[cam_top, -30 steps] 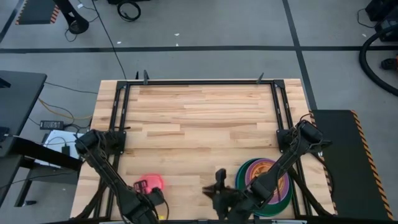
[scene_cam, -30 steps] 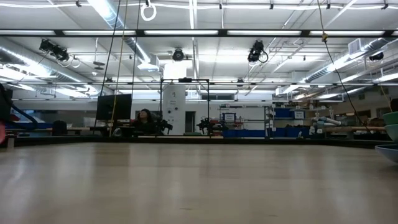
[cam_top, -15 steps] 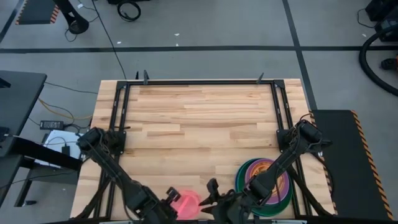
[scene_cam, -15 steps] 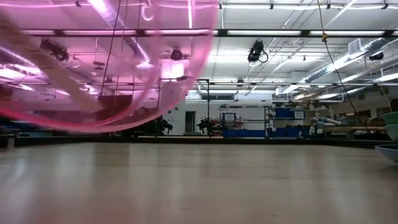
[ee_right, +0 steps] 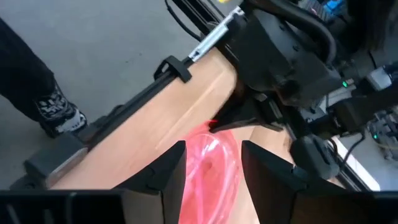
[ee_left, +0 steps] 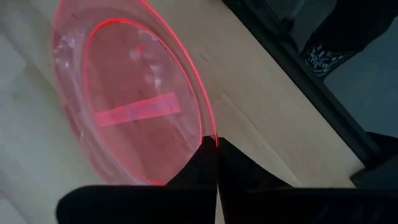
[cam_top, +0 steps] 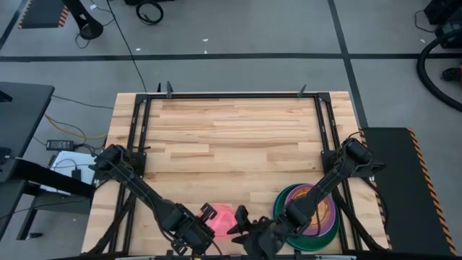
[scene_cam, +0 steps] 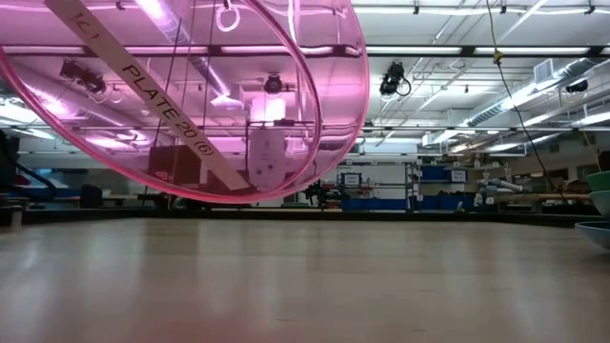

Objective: Stack plastic plates
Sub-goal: Stack the pink plate on top of the light orange plate

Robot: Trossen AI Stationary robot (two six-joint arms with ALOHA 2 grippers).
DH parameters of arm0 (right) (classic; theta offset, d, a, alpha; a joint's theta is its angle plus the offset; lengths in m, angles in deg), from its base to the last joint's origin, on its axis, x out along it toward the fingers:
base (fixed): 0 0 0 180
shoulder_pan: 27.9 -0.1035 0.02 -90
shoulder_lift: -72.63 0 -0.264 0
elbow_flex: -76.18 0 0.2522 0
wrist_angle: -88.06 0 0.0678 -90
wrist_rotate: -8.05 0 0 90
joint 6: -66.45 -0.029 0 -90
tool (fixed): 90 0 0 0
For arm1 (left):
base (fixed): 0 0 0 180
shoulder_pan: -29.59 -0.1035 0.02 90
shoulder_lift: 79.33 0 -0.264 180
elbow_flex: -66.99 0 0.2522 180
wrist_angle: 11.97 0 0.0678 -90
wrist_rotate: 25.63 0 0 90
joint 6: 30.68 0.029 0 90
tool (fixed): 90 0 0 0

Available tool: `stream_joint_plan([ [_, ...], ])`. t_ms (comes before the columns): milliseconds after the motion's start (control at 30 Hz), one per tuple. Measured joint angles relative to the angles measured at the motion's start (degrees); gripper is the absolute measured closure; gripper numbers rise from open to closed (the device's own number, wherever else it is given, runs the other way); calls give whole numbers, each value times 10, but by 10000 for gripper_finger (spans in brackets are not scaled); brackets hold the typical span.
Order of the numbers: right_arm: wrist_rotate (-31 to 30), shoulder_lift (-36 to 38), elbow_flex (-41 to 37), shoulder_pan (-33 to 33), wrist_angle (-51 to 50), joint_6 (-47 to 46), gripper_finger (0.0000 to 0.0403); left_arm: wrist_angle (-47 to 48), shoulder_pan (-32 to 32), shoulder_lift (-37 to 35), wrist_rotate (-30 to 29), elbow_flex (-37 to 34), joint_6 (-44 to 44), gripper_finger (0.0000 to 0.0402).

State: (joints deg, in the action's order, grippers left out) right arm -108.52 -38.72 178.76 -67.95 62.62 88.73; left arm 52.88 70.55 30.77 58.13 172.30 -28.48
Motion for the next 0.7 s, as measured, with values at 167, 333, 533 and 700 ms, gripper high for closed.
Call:
stream_joint_plan([
  [167,68,-1,-10,24,14,-10,224,-2,-1,0,0,0,0,398],
  [333,123,-1,-45,42,88,-16,223,-2,0,0,0,0,0,398],
  [533,143,-1,-87,58,135,-44,224,-2,-3,0,-3,0,-4,398],
  [700,144,-1,-109,61,134,-141,226,-2,-8,0,-6,0,-30,398],
])
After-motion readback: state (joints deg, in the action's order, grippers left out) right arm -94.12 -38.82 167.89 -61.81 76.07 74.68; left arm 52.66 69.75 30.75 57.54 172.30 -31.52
